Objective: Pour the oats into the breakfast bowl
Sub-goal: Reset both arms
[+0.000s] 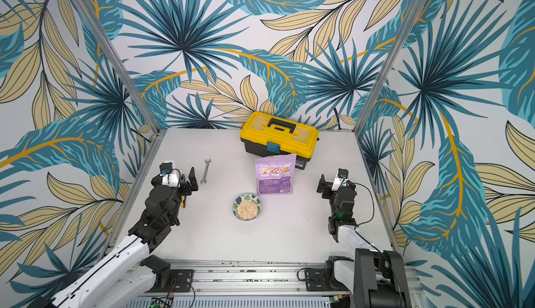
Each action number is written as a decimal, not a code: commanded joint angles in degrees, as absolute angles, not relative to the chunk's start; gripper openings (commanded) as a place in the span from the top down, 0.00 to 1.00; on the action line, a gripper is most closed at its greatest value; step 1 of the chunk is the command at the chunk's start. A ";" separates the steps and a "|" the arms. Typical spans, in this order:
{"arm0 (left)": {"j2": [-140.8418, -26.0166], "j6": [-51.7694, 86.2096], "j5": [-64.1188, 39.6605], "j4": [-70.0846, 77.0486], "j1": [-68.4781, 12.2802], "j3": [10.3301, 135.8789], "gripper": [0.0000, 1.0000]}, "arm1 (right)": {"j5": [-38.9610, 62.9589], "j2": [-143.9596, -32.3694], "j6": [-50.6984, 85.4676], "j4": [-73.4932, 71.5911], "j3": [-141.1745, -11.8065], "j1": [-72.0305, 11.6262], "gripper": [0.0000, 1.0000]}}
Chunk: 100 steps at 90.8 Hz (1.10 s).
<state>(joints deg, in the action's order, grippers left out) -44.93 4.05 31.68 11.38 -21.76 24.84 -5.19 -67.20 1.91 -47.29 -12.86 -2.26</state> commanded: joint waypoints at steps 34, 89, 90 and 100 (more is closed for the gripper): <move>-54.95 -4.06 29.45 27.03 -15.03 16.77 0.00 | -3.17 -88.59 -0.43 -95.46 -4.18 -1.78 0.01; -84.94 -10.07 11.83 59.30 -8.80 17.12 0.00 | -1.81 -87.36 0.23 -76.94 -12.63 -0.96 0.01; -85.05 -9.56 11.19 59.44 -8.35 16.96 0.00 | -1.83 -87.36 0.20 -76.97 -12.64 -0.97 0.01; -89.12 -7.37 5.72 64.46 -5.43 16.25 0.00 | -1.78 -87.36 0.27 -76.96 -12.65 -0.91 0.01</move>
